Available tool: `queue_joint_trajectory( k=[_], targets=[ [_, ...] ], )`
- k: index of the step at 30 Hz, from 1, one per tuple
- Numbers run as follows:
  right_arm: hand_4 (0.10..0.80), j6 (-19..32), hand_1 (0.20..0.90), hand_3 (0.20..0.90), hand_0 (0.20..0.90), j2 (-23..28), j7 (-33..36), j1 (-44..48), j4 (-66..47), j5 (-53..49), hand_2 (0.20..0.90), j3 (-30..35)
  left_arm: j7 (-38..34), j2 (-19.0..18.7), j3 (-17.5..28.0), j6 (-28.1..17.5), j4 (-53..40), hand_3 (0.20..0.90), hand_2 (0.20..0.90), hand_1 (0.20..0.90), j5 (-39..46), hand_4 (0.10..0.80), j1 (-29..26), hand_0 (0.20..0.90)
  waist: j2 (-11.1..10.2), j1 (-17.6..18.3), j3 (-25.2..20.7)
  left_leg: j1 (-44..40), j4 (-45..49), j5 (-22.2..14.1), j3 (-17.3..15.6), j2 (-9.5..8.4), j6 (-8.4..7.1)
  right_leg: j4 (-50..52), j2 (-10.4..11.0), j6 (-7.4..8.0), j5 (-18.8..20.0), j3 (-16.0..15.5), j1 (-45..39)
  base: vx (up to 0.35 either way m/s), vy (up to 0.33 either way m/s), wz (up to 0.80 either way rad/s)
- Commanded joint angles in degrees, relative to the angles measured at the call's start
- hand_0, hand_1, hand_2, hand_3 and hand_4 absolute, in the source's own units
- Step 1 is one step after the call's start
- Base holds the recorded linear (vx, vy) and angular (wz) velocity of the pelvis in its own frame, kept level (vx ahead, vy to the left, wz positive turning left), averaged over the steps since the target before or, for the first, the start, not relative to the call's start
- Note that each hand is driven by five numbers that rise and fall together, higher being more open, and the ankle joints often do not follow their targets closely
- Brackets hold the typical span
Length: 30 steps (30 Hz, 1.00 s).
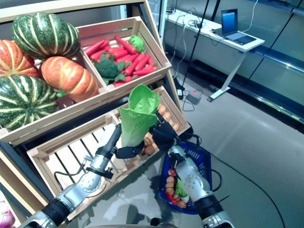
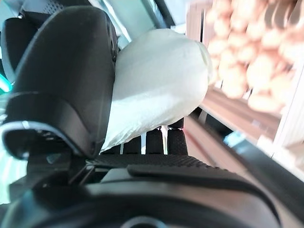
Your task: Put vegetables into the basket
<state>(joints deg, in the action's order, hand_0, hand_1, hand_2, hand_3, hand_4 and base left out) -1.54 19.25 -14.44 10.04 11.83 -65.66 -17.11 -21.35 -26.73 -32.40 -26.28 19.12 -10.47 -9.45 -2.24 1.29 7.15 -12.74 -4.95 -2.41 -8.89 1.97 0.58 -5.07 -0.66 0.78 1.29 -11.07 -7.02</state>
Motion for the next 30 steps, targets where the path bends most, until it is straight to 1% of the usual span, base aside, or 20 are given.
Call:
queue_joint_trajectory(
  k=[1, 6, 10, 12, 15, 16, 19, 22, 24, 25, 27, 30],
  targets=[
    [0.800, 2.5, 0.900, 0.900, 0.900, -3.4, -7.5, 6.4, -1.7, 2.9, 0.900, 1.0, 5.5, 2.4, -3.1, -8.7, -1.4, 0.300, 0.300, 0.300, 5.0, 0.400, -9.1, 0.300, -1.9, 0.5, -2.6, 1.8, 0.0, -1.3, -0.5, -0.22, 1.01, 0.3, 1.3, -0.33, -3.1, 1.4, -3.7, 0.000, 0.000, 0.00],
    [0.800, 4.9, 0.900, 0.900, 0.900, -1.6, -9.2, 8.3, -2.3, 7.9, 0.900, 1.8, 9.4, 3.0, -3.1, -8.3, -0.9, 0.300, 0.300, 0.300, 6.9, 0.400, -8.5, 0.300, -1.8, 0.7, -2.3, 2.1, 0.0, -1.2, -0.7, -0.13, 0.92, 0.4, 1.3, -0.21, -3.0, 1.7, -3.3, 0.000, 0.000, 0.00],
    [0.800, 6.5, 0.900, 0.900, 0.900, -0.6, -12.6, 9.4, -3.4, 9.3, 0.900, 1.9, 15.5, 3.8, -3.2, -6.6, -0.6, 0.300, 0.300, 0.300, 13.4, 0.400, -8.1, 0.300, -1.7, 0.6, -2.0, 2.2, 0.0, -1.3, -0.6, -0.19, 0.98, 0.4, 1.3, -0.14, -3.0, 1.9, -3.2, 0.000, 0.000, 0.00],
    [0.800, 7.0, 0.900, 0.900, 0.900, -0.2, -13.5, 9.8, -3.6, 8.9, 0.900, 2.2, 18.5, 4.3, -3.0, -5.3, -0.2, 0.300, 0.300, 0.300, 18.1, 0.400, -7.6, 0.300, -1.7, 0.6, -2.0, 2.2, 0.0, -1.4, -0.6, -0.22, 1.04, 0.4, 1.4, -0.15, -3.1, 1.9, -3.3, 0.000, 0.000, 0.00],
    [0.800, 7.2, 0.900, 0.900, 0.900, 0.3, -15.6, 9.9, -3.6, 8.4, 0.900, 3.3, 24.9, 6.2, -1.6, -2.9, 1.1, 0.300, 0.300, 0.300, 27.2, 0.400, -6.0, 0.300, -1.7, 0.5, -2.0, 2.0, 0.0, -1.5, -0.7, -0.18, 1.12, 0.4, 1.4, -0.21, -3.2, 1.7, -3.4, 0.000, 0.000, 0.00],
    [0.800, 7.2, 0.900, 0.900, 0.900, 0.3, -16.0, 9.8, -3.7, 8.4, 0.900, 3.5, 26.0, 6.5, -1.4, -2.5, 1.3, 0.300, 0.300, 0.300, 28.6, 0.400, -5.7, 0.300, -1.7, 0.5, -2.0, 2.0, 0.0, -1.6, -0.7, -0.19, 1.15, 0.4, 1.4, -0.21, -3.2, 1.7, -3.4, 0.000, 0.000, 0.00],
    [0.800, 7.2, 0.900, 0.900, 0.900, 0.4, -17.6, 9.5, -3.9, 8.9, 0.900, 4.3, 32.5, 8.5, 0.1, 1.3, 2.6, 0.300, 0.300, 0.300, 38.8, 0.400, -3.7, 0.300, -1.7, 0.5, -2.0, 2.0, 0.0, -1.6, -0.9, -0.11, 1.16, 0.3, 1.5, -0.22, -3.2, 1.6, -3.4, 0.000, 0.000, 0.00],
    [0.800, 6.5, 0.900, 0.900, 0.900, 0.7, -18.7, 9.3, -3.9, 7.7, 0.900, 5.2, 39.9, 10.3, 1.8, 6.1, 4.1, 0.300, 0.300, 0.300, 46.9, 0.400, -2.0, 0.300, -1.7, 0.5, -2.0, 1.9, 0.0, -1.7, -1.0, -0.06, 1.20, 0.5, 1.5, -0.32, -3.3, 1.5, -3.4, 0.000, 0.000, 0.00],
    [0.800, 5.5, 0.900, 0.900, 0.900, 0.6, -18.9, 9.2, -3.9, 6.8, 0.900, 6.2, 44.7, 11.2, 2.3, 9.8, 4.5, 0.300, 0.300, 0.300, 49.7, 0.400, -1.1, 0.300, -1.6, 0.6, -2.1, 1.9, 0.0, -1.8, -1.0, -0.02, 1.24, 0.5, 1.5, -0.35, -3.3, 1.6, -3.4, 0.000, 0.000, 0.00],
    [0.800, 5.1, 0.900, 0.900, 0.900, 0.5, -19.1, 9.2, -3.8, 6.3, 0.900, 6.4, 46.4, 11.4, 2.4, 10.7, 4.7, 0.300, 0.300, 0.300, 50.0, 0.400, -0.8, 0.300, -1.6, 0.6, -2.2, 1.9, 0.0, -1.8, -1.1, 0.00, 1.25, 0.5, 1.5, -0.35, -3.3, 1.7, -3.3, 0.000, 0.000, 0.00],
    [0.800, 4.5, 0.900, 0.900, 0.900, 0.3, -19.2, 9.0, -3.5, 5.7, 0.900, 6.9, 48.9, 11.2, 2.0, 11.3, 4.4, 0.300, 0.300, 0.300, 47.9, 0.400, -0.5, 0.300, -1.4, 0.8, -2.2, 1.8, 0.0, -1.8, -1.2, 0.05, 1.29, 0.6, 1.5, -0.34, -3.4, 1.8, -3.4, 0.004, 0.009, -0.02],
    [0.800, 3.9, 0.900, 0.900, 0.900, 0.2, -19.0, 9.0, -3.4, 5.0, 0.900, 6.9, 50.1, 10.6, 1.1, 11.5, 4.0, 0.300, 0.300, 0.300, 46.1, 0.400, -0.9, 0.300, -1.1, 1.0, -2.3, 1.8, 0.0, -1.8, -1.1, 0.04, 1.33, 0.6, 1.5, -0.29, -3.4, 2.1, -3.4, 0.006, 0.018, -0.05]
  ],
)
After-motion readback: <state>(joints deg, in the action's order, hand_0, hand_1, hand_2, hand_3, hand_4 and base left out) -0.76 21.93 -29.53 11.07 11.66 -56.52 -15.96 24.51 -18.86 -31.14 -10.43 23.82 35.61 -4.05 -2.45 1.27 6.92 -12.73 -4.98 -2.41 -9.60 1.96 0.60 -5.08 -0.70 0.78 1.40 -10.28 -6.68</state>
